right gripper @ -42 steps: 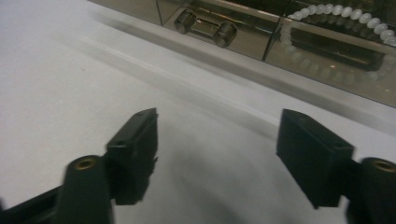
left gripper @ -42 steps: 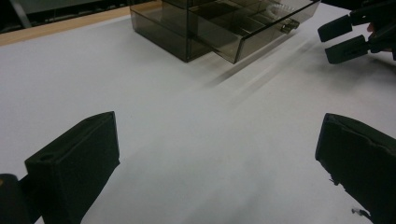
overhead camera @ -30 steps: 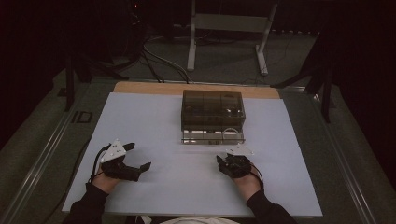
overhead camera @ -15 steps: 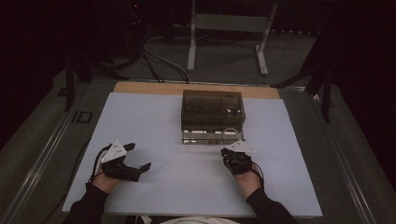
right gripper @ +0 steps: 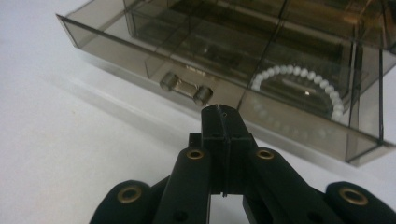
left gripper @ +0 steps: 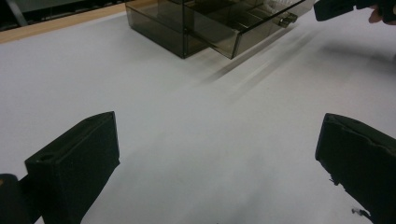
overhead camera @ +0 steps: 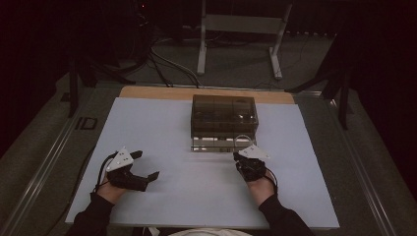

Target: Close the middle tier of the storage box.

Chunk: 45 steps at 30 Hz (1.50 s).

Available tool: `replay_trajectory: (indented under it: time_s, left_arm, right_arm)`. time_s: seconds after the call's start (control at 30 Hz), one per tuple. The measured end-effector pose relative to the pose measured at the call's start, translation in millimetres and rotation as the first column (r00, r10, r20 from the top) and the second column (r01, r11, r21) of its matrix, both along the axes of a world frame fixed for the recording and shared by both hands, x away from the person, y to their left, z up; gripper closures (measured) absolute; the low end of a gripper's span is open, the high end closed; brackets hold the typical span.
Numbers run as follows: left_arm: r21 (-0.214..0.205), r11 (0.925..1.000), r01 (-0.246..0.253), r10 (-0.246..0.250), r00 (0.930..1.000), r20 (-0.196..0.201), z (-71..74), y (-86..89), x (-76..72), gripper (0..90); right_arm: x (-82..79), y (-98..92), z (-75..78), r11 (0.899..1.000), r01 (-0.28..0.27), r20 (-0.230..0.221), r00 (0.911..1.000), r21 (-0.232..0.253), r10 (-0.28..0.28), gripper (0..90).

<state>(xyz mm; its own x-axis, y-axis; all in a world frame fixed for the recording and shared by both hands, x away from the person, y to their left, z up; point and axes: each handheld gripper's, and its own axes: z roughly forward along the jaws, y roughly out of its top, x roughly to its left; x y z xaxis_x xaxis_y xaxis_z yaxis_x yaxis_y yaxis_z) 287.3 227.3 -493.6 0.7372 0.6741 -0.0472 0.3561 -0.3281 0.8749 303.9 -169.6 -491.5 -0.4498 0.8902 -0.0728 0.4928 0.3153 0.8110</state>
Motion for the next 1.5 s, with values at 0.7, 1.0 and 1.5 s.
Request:
replay_trajectory:
  time_s: [0.7, 1.0, 1.5]
  left_arm:
    - [0.005, 1.0000, 0.001, -0.001, 1.0000, 0.002, 0.3, 0.5, 0.0, 1.0]
    - [0.005, 1.0000, -0.002, 0.002, 1.0000, 0.007, 0.9, 1.2, -0.3, 1.0]
    - [0.006, 1.0000, -0.001, 0.001, 1.0000, 0.004, 0.5, 0.8, -0.1, 1.0]
  right_arm:
    - [16.0, 4.3, -4.8, 1.000, 0.025, 0.004, 0.9997, 0.001, -0.025, 90.0]
    - [18.9, 10.5, -11.4, 1.000, 0.015, -0.013, 0.9998, -0.015, -0.016, 90.0]
    - [24.5, 10.6, -11.9, 1.000, 0.025, -0.017, 0.9995, -0.009, -0.025, 90.0]
